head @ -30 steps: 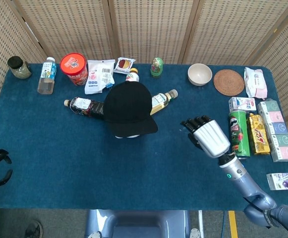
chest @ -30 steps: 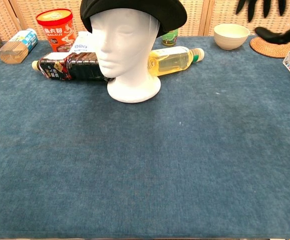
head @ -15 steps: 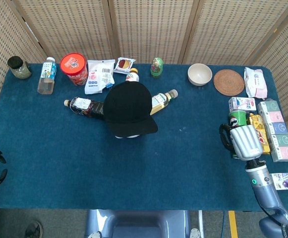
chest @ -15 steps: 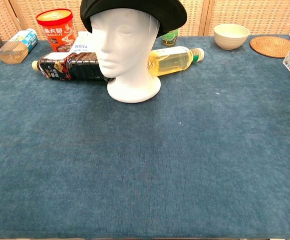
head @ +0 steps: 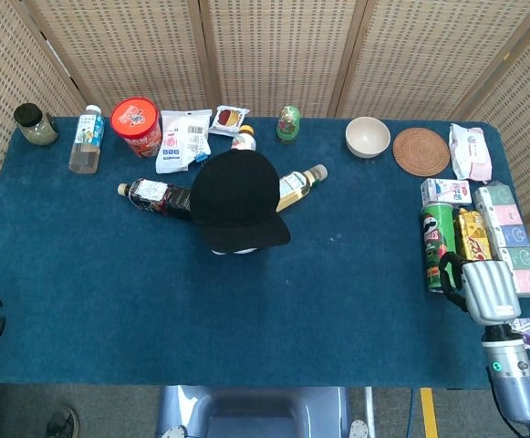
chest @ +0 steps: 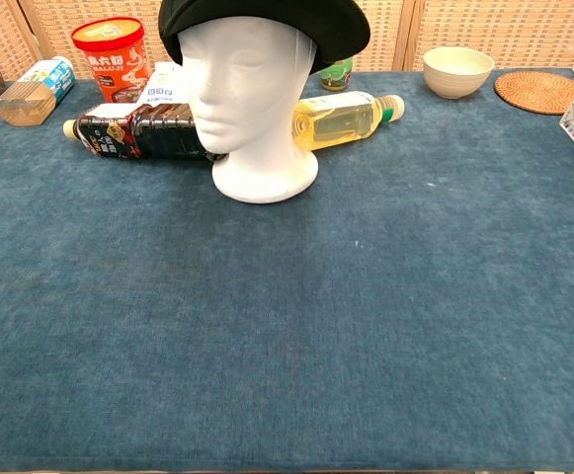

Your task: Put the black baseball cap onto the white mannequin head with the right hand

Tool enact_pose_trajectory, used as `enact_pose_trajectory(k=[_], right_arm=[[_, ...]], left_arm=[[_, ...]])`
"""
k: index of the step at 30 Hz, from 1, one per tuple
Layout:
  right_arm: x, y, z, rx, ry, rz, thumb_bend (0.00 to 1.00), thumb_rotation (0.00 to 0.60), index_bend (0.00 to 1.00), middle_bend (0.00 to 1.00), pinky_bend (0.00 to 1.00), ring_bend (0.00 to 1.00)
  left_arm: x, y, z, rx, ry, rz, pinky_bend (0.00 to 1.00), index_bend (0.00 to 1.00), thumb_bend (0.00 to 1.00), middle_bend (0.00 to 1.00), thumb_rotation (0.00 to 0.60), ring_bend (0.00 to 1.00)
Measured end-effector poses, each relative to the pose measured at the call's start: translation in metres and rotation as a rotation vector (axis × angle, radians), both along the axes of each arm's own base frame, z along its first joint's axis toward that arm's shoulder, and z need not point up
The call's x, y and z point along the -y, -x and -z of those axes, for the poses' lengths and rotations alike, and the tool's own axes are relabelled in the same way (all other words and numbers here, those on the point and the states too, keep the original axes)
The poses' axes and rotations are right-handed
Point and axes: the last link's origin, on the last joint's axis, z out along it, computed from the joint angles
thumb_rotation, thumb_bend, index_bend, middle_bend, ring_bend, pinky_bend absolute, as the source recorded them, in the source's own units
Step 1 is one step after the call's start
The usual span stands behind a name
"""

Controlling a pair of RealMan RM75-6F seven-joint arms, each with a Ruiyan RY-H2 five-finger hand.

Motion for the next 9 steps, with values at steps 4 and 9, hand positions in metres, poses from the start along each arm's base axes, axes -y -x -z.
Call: enact_pose_trajectory(k=[4,9], right_arm=[[-0.011,0.007,0.000,-0.012,-0.004,0.035,0.57,0.600,0.73,0.78,0.90,0.87],[-0.018,0.011,0.002,-0.010,-0.010,0.056,0.57,0.600,0.73,0.78,0.90,0.87]], left_arm=[[0.000,-0.004,0.000,0.014,-0.020,0.052,0.33,0.45,0.34,0.32,0.600,0.26],[-0.002,-0.010,0.001,0.039,-0.034,0.139,0.33,0.46,0.34,0.32,0.600,0.26]])
